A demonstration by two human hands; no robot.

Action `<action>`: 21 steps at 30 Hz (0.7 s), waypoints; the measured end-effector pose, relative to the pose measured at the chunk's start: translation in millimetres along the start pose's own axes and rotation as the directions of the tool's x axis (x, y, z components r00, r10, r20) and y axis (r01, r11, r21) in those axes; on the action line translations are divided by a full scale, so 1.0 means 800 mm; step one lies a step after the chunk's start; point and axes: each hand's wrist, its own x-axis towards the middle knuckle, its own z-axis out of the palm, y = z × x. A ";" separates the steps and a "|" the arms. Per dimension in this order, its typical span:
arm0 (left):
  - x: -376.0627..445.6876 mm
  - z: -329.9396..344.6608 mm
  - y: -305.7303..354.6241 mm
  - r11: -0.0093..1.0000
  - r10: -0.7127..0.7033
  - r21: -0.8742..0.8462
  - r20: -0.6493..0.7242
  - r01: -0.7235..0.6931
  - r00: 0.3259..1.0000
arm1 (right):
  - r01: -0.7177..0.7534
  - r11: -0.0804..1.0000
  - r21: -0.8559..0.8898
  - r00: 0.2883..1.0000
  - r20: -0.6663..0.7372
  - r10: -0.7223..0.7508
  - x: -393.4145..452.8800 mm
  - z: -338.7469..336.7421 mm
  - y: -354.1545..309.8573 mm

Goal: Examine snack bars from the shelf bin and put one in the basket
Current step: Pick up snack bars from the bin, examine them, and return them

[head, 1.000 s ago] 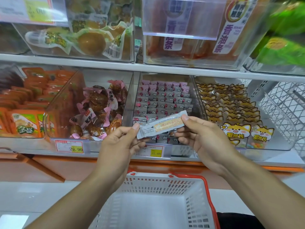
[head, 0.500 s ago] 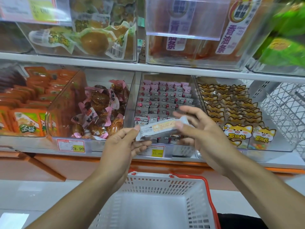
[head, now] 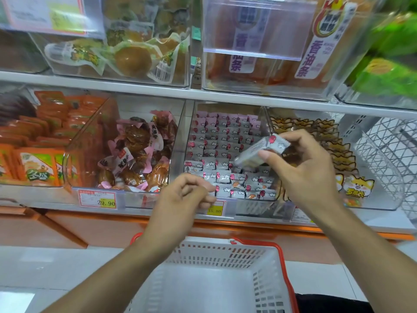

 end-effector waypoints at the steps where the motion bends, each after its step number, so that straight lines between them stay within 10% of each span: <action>1: -0.003 0.002 -0.003 0.988 0.071 0.136 0.022 -0.073 0.997 | 0.026 0.996 -0.089 0.998 -0.063 -0.032 0.005 -0.004 0.004; 6: -0.013 0.009 -0.017 0.511 0.383 0.719 0.298 -0.470 0.874 | 0.116 0.859 -0.499 0.992 0.015 -0.126 0.023 -0.010 0.029; 15: -0.007 0.007 -0.024 0.419 0.275 0.779 0.380 -0.466 0.883 | 0.280 0.309 -0.909 0.954 0.299 0.012 0.038 0.018 0.034; 21: -0.005 0.007 -0.028 0.406 0.281 0.784 0.382 -0.470 0.880 | 0.272 0.169 -0.947 0.958 0.283 0.039 0.041 0.035 0.033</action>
